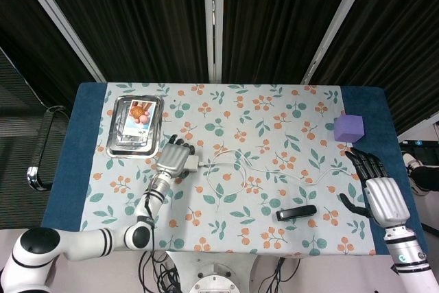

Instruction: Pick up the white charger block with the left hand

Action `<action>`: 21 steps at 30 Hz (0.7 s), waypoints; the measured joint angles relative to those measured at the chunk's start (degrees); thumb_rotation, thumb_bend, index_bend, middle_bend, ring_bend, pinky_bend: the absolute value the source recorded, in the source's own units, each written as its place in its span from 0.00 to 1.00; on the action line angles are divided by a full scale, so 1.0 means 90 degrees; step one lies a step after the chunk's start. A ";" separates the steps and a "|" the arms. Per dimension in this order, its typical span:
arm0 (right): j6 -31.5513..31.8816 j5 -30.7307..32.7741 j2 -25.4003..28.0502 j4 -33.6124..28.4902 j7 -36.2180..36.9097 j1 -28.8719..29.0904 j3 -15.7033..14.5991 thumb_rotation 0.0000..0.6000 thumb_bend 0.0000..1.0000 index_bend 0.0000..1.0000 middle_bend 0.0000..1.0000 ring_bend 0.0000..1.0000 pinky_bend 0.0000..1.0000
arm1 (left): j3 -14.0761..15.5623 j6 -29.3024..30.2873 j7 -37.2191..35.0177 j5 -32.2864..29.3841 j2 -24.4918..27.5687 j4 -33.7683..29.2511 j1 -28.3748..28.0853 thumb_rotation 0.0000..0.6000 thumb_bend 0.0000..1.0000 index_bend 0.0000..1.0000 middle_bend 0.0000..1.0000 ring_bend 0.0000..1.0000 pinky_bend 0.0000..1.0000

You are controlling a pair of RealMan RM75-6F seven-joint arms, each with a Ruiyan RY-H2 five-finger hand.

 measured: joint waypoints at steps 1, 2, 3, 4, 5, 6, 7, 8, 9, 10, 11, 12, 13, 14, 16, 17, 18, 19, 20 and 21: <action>0.0003 0.0000 0.0000 0.0002 0.0003 -0.0003 -0.0001 1.00 0.24 0.00 0.00 0.00 0.00 | 0.0002 0.0005 -0.0003 -0.0001 -0.0008 0.0011 -0.0006 1.00 0.21 0.36 0.34 0.18 0.10; 0.0003 0.0002 -0.0001 0.0006 0.0009 -0.0004 -0.0002 1.00 0.24 0.00 0.00 0.00 0.00 | 0.0005 0.0003 -0.0010 -0.0005 -0.0013 0.0021 -0.0010 1.00 0.21 0.37 0.34 0.19 0.10; 0.0003 0.0008 -0.0002 0.0012 0.0016 -0.0007 -0.0004 1.00 0.24 0.00 0.00 0.00 0.00 | 0.0005 -0.0007 -0.0023 -0.0011 -0.0017 0.0024 -0.0014 1.00 0.21 0.38 0.35 0.19 0.10; 0.0003 0.0010 -0.0001 0.0014 0.0020 -0.0009 -0.0007 1.00 0.24 0.00 0.00 0.00 0.00 | 0.0002 -0.0025 -0.0048 -0.0020 -0.0024 0.0034 -0.0020 1.00 0.22 0.39 0.35 0.19 0.10; 0.0003 0.0011 -0.0002 0.0016 0.0021 -0.0010 -0.0007 1.00 0.24 0.00 0.00 0.00 0.00 | 0.0000 -0.0033 -0.0064 -0.0021 -0.0032 0.0048 -0.0026 1.00 0.23 0.39 0.36 0.20 0.10; 0.0005 0.0008 -0.0002 0.0017 0.0023 -0.0010 -0.0008 1.00 0.24 0.00 0.00 0.00 0.00 | 0.0000 -0.0035 -0.0079 -0.0013 -0.0043 0.0066 -0.0033 1.00 0.25 0.41 0.37 0.21 0.11; 0.0007 0.0005 -0.0001 0.0016 0.0023 -0.0011 -0.0009 1.00 0.24 0.00 0.00 0.00 0.00 | -0.0001 -0.0032 -0.0099 0.0009 -0.0059 0.0090 -0.0042 1.00 0.27 0.43 0.39 0.23 0.11; 0.0006 0.0001 0.0001 0.0013 0.0019 -0.0010 -0.0010 1.00 0.24 0.00 0.00 0.00 0.00 | -0.0002 -0.0029 -0.0118 0.0030 -0.0071 0.0108 -0.0048 1.00 0.30 0.45 0.42 0.26 0.13; 0.0001 -0.0005 0.0005 0.0004 0.0010 -0.0006 -0.0012 1.00 0.24 0.00 0.00 0.00 0.00 | -0.0008 -0.0026 -0.0142 0.0046 -0.0082 0.0122 -0.0054 1.00 0.33 0.47 0.46 0.30 0.14; -0.0007 -0.0012 0.0007 -0.0006 0.0002 -0.0001 -0.0013 1.00 0.24 0.00 0.00 0.00 0.00 | -0.0019 -0.0027 -0.0180 0.0057 -0.0092 0.0130 -0.0059 1.00 0.35 0.48 0.48 0.32 0.16; -0.0017 -0.0019 0.0008 -0.0019 -0.0005 0.0007 -0.0014 1.00 0.24 0.00 0.00 0.00 0.00 | -0.0030 -0.0032 -0.0216 0.0067 -0.0095 0.0131 -0.0061 1.00 0.37 0.51 0.51 0.36 0.18; -0.0034 -0.0033 0.0006 -0.0046 0.0004 0.0020 -0.0016 1.00 0.24 0.00 0.00 0.00 0.00 | -0.0040 -0.0038 -0.0260 0.0079 -0.0095 0.0126 -0.0061 1.00 0.39 0.52 0.53 0.37 0.19; -0.0051 -0.0051 0.0003 -0.0070 0.0030 0.0033 -0.0019 1.00 0.24 0.00 0.00 0.00 0.00 | -0.0053 -0.0044 -0.0331 0.0104 -0.0088 0.0105 -0.0055 1.00 0.40 0.53 0.53 0.38 0.21; -0.0078 -0.0079 0.0000 -0.0099 0.0071 0.0054 -0.0024 1.00 0.24 0.00 0.00 0.00 0.00 | -0.0063 -0.0041 -0.0394 0.0136 -0.0078 0.0077 -0.0046 1.00 0.41 0.53 0.54 0.39 0.22; -0.0199 -0.0131 -0.0019 -0.0176 0.0160 0.0135 -0.0030 1.00 0.24 0.00 0.00 0.00 0.00 | -0.0078 0.0007 -0.0535 0.0267 -0.0043 -0.0025 -0.0013 1.00 0.41 0.54 0.54 0.39 0.24; -0.0261 -0.0137 -0.0040 -0.0209 0.0157 0.0179 -0.0022 1.00 0.24 0.00 0.00 0.00 0.00 | -0.0082 0.0042 -0.0590 0.0342 -0.0022 -0.0084 0.0004 1.00 0.41 0.54 0.54 0.39 0.24; -0.0332 -0.0130 -0.0085 -0.0263 0.0106 0.0240 -0.0003 1.00 0.24 0.00 0.00 0.00 0.00 | -0.0084 0.0084 -0.0644 0.0423 0.0002 -0.0153 0.0022 1.00 0.41 0.55 0.54 0.39 0.24; -0.0392 -0.0112 -0.0128 -0.0318 0.0046 0.0292 0.0017 1.00 0.24 0.00 0.00 0.00 0.00 | -0.0086 0.0144 -0.0715 0.0536 0.0039 -0.0259 0.0048 1.00 0.41 0.55 0.54 0.39 0.24; -0.0470 -0.0082 -0.0178 -0.0391 -0.0021 0.0351 0.0044 1.00 0.24 0.00 0.01 0.00 0.00 | -0.0087 0.0191 -0.0765 0.0618 0.0069 -0.0347 0.0067 1.00 0.41 0.55 0.54 0.39 0.24; -0.0577 -0.0031 -0.0257 -0.0516 -0.0110 0.0441 0.0093 1.00 0.24 0.00 0.02 0.00 0.00 | -0.0087 0.0238 -0.0809 0.0698 0.0100 -0.0440 0.0085 1.00 0.40 0.55 0.54 0.39 0.24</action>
